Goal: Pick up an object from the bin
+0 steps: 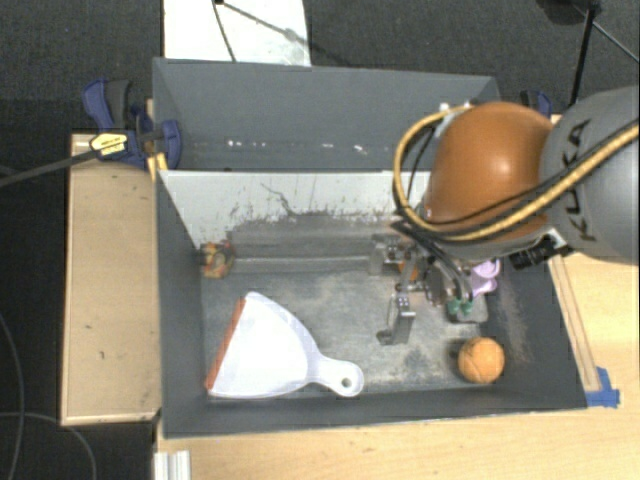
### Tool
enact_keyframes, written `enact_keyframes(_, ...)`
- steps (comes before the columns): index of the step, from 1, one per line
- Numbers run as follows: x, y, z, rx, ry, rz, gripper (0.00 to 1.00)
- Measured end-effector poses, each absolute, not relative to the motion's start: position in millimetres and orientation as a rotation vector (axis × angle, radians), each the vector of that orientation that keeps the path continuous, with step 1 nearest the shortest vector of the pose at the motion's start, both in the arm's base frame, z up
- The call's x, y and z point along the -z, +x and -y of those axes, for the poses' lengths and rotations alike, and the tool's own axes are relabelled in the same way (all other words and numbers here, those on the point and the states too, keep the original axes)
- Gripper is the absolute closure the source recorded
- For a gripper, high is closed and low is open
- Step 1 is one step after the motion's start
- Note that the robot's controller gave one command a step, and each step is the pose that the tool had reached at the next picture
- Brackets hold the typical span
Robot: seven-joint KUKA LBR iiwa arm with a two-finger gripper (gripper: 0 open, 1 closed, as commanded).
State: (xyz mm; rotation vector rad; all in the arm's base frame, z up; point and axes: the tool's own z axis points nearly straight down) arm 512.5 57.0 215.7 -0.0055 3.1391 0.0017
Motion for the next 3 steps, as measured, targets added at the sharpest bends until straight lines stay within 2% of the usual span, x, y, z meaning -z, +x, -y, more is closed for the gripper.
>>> enact_keyframes(1,-146.6,499.7,-100.1,-0.003,0.01,-3.134,0.0)
enact_keyframes(2,-162.6,476.3,-183.4,-0.009,-0.113,-3.135,0.0)
enact_keyframes(3,-122.6,476.3,-126.6,0.0,-0.2,-3.135,0.0)
